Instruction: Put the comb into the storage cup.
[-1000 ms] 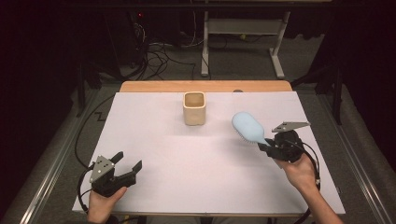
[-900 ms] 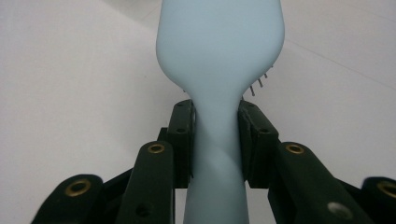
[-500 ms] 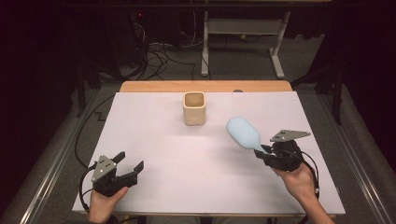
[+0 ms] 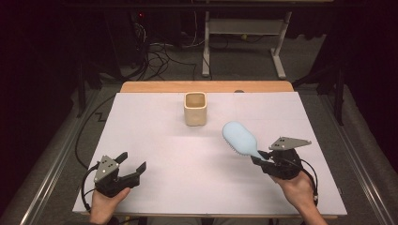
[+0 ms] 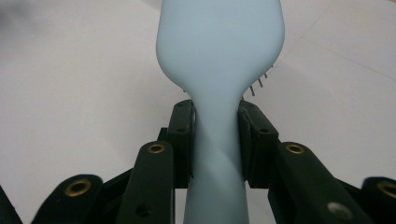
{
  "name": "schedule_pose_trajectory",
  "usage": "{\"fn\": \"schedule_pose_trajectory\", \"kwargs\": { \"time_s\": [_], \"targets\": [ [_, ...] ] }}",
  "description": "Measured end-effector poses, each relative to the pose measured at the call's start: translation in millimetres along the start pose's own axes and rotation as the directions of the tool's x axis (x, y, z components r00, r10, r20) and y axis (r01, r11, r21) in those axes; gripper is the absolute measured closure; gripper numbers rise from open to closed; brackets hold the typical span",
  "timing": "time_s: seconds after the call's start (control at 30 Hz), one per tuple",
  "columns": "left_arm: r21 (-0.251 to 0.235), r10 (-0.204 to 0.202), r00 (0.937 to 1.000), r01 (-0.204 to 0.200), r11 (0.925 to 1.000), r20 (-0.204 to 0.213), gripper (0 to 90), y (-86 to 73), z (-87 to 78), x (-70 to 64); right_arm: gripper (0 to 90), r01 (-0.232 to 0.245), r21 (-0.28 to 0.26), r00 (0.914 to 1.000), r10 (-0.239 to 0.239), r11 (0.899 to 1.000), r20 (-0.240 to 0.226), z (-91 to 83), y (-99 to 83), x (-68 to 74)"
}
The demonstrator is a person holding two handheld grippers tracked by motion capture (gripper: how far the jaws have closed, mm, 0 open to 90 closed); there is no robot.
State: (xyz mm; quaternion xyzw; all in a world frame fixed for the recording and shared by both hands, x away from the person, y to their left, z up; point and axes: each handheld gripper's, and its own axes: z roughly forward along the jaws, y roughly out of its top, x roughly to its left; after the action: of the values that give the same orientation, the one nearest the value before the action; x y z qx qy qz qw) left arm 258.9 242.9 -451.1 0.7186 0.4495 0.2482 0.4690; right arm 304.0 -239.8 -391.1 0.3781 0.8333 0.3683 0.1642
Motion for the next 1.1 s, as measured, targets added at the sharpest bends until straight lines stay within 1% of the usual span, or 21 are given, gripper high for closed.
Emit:
{"fn": "schedule_pose_trajectory", "kwargs": {
  "time_s": [0.17, 0.2, 0.33, 0.43, 0.5, 0.63, 0.7, 0.77, 1.0, 1.1],
  "targets": [
    [-0.006, 0.001, 1.0, -0.001, 1.0, 0.009, 22.1, 1.0, 0.3, -1.9, 70.5, 0.017, -0.01, 0.9998, -0.017, 1.0, -0.009, -0.8, -0.1, 8.0],
    [-0.004, 0.006, 0.9999, -0.006, 1.0, 0.013, 22.1, 1.4, 0.5, -2.6, 70.5, 0.014, -0.011, 0.9998, -0.014, 1.0, -0.012, -1.3, 0.2, 9.5],
    [0.004, 0.022, 0.9993, -0.022, 0.9997, 0.03, 22.1, 3.4, 3.1, -6.3, 70.5, 0.028, -0.024, 0.9994, -0.029, 0.999, -0.017, -2.3, 0.5, 14.6],
    [0.021, 0.043, 0.998, -0.044, 0.9988, 0.047, 22.1, 4.8, 8.0, -10.6, 70.5, 0.03, -0.027, 0.9993, -0.031, 0.999, -0.021, -2.1, 0.7, 16.8],
    [0.024, 0.053, 0.9967, -0.055, 0.9982, 0.06, 22.1, 6.3, 11.4, -14.0, 70.5, 0.029, -0.027, 0.9993, -0.029, 0.999, -0.025, -2.0, 0.6, 18.2],
    [0.027, 0.07, 0.9935, -0.073, 0.997, 0.09, 21.8, 9.7, 18.1, -20.7, 70.5, 0.036, -0.03, 0.9986, -0.038, 0.999, -0.037, -1.4, 0.5, 20.4],
    [0.017, 0.086, 0.99, -0.089, 0.9959, 0.111, 19.6, 10.9, 20.1, -24.1, 70.5, 0.039, -0.031, 0.9983, -0.04, 0.999, -0.041, -1.7, 0.8, 22.1],
    [0.012, 0.1, 0.9872, -0.102, 0.9947, 0.124, 18.6, 12.3, 21.7, -27.8, 70.5, 0.041, -0.035, 0.9979, -0.042, 0.999, -0.049, -2.0, 1.2, 24.4],
    [0.007, 0.109, 0.9816, -0.111, 0.9938, 0.157, 17.8, 14.5, 26.1, -34.1, 70.5, 0.052, -0.058, 0.996, -0.056, 0.997, -0.069, -2.5, 3.2, 30.2],
    [0.0, 0.115, 0.9775, -0.117, 0.9931, 0.176, 17.8, 16.2, 27.3, -37.1, 70.5, 0.058, -0.055, 0.9953, -0.062, 0.997, -0.074, -0.9, 4.6, 32.5]
  ]
}}
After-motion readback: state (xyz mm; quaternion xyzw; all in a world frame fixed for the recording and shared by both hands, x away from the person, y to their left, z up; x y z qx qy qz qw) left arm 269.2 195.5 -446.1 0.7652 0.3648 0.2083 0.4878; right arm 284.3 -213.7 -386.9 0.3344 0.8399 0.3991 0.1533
